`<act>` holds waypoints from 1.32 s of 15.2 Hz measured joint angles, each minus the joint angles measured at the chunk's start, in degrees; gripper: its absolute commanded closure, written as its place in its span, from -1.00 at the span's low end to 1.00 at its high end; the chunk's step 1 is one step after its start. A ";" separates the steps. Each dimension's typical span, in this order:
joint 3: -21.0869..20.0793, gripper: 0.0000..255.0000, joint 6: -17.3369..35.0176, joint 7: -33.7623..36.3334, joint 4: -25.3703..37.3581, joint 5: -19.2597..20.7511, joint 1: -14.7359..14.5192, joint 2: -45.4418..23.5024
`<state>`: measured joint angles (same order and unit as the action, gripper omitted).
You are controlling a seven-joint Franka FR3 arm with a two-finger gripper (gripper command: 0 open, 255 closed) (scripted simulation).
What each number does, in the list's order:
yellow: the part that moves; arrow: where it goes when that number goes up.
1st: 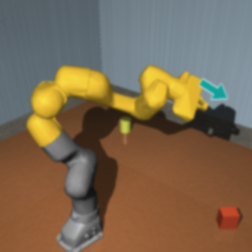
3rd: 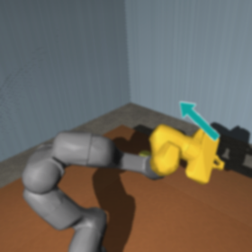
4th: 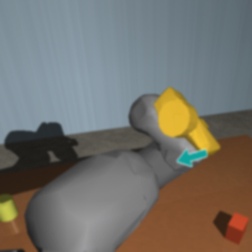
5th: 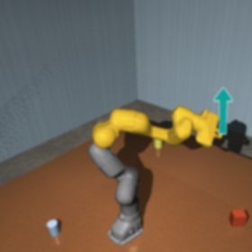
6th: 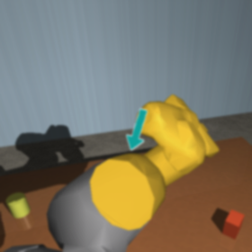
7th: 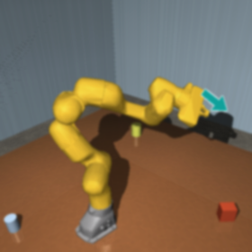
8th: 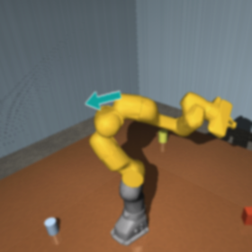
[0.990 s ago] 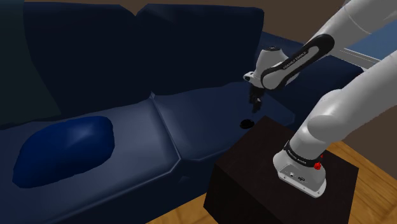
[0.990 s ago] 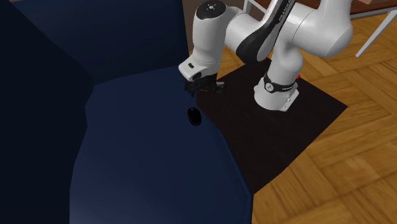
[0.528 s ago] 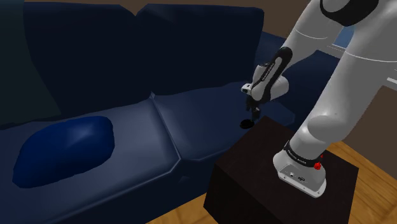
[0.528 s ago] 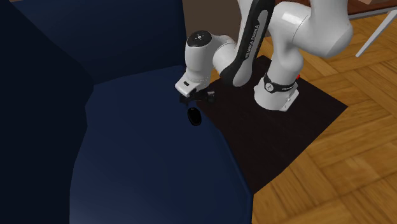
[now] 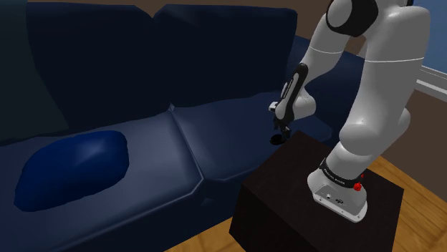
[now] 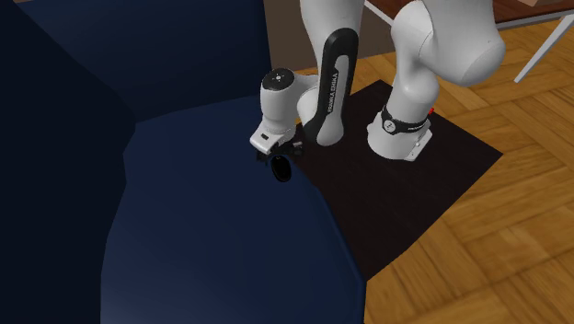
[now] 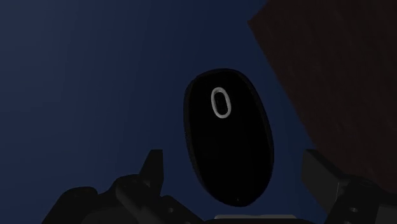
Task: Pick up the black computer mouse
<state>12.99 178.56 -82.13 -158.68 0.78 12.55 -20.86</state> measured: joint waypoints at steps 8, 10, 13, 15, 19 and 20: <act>-2.26 1.00 6.76 0.03 1.75 -0.43 1.89 -7.58; -2.26 1.00 6.88 0.05 1.68 -0.44 1.88 -7.67; -2.26 1.00 6.92 0.05 1.67 -0.44 1.89 -7.69; -2.25 1.00 6.80 0.00 1.73 -0.41 1.93 -7.67; -0.82 1.00 4.56 -0.31 0.50 -0.34 0.76 -4.27; -0.22 1.00 3.67 -0.30 0.11 -0.35 0.09 -3.03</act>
<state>12.77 182.23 -82.43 -158.57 0.43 12.64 -23.90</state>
